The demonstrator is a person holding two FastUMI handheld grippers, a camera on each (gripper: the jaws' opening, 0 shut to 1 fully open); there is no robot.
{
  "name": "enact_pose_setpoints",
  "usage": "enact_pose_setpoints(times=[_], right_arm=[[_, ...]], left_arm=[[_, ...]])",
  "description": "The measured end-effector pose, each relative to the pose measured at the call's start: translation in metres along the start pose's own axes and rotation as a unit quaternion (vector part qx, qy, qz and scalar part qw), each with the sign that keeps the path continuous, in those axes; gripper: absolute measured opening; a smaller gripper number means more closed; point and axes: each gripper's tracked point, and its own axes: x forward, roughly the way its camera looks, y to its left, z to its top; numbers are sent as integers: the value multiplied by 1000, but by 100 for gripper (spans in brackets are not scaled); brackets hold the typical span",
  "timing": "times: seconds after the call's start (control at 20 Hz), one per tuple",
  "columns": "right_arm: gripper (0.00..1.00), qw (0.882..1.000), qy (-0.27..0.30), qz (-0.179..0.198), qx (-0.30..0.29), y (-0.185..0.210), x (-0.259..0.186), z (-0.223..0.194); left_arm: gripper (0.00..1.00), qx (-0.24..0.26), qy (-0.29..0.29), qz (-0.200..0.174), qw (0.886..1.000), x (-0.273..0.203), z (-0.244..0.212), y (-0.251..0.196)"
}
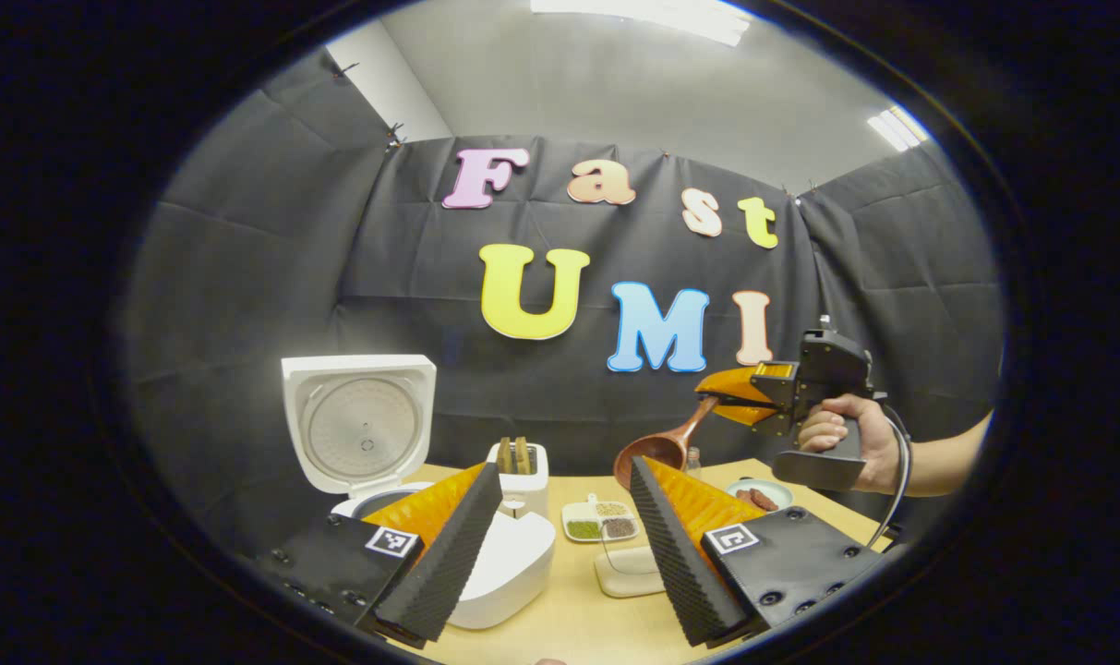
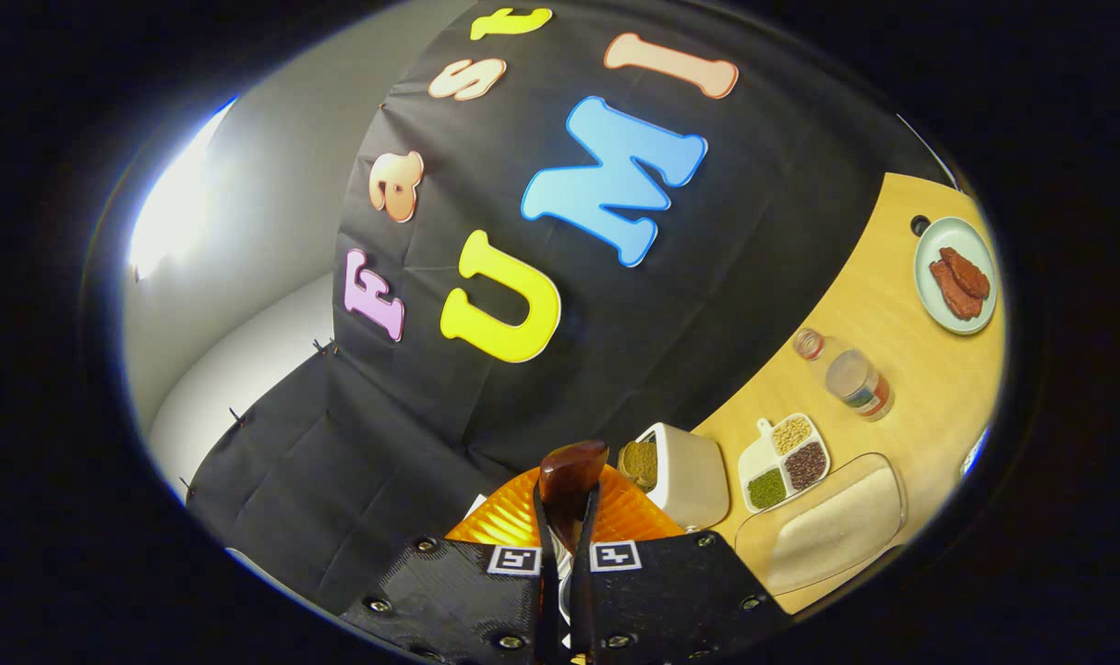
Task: Close the left gripper, press the button to open the rice cooker; take a wooden spoon from the chopstick holder with the right hand, scoop a spoonful of rice and pour it into the rice cooker, then put the wooden spoon back into the chopstick holder.
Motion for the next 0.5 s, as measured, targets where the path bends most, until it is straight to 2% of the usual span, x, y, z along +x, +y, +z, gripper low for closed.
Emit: enact_pose_setpoints(times=[0.3,0.5], right_arm=[[5,998,-44,-53,-7,-51,-66,49],[5,993,-69,-95,-31,-87,-104,79]], left_arm=[[96,-3,6,-2,1000,14,-2,-19],[97,-5,11,-4,1000,18,-4,-36]])
